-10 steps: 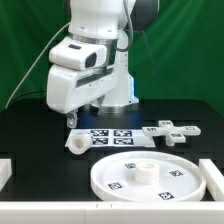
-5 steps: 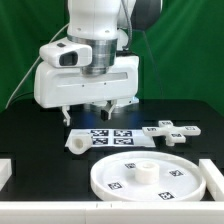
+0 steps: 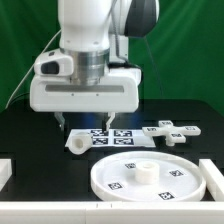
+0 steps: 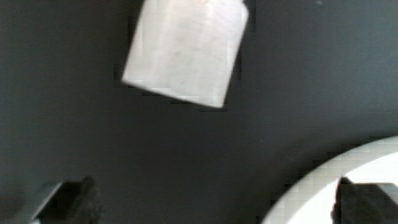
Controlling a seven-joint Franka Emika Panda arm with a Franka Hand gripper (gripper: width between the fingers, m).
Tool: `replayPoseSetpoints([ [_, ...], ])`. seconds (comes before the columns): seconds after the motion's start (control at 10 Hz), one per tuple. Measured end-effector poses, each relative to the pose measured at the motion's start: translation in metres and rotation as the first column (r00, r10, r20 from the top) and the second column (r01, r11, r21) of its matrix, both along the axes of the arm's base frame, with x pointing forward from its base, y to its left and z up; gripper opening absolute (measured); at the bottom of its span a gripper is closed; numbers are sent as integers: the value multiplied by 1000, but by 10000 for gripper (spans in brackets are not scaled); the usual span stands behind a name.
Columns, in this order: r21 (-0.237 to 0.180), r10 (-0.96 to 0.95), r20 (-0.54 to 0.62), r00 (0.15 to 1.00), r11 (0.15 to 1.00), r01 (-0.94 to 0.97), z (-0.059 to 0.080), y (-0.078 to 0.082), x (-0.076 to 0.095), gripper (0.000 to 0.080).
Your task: Assemble round table
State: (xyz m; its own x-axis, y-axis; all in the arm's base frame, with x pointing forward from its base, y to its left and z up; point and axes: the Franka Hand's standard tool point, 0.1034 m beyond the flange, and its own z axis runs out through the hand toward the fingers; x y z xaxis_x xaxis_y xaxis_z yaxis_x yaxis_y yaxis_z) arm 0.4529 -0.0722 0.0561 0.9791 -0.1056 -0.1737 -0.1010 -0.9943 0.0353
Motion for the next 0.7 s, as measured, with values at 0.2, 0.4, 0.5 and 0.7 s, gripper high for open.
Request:
replayPoseSetpoints([
  [0.2,36,-187,-22,982,982,187,-8,-10,3,649],
  [0.4,30,-209,-24,978,977,210,-8,-4,4,649],
  [0.5,34,-203,-54,978,978,205,-8,-5,0,649],
  [0.7,62,-154,-170,973,984,166,-6,-15,-13,649],
])
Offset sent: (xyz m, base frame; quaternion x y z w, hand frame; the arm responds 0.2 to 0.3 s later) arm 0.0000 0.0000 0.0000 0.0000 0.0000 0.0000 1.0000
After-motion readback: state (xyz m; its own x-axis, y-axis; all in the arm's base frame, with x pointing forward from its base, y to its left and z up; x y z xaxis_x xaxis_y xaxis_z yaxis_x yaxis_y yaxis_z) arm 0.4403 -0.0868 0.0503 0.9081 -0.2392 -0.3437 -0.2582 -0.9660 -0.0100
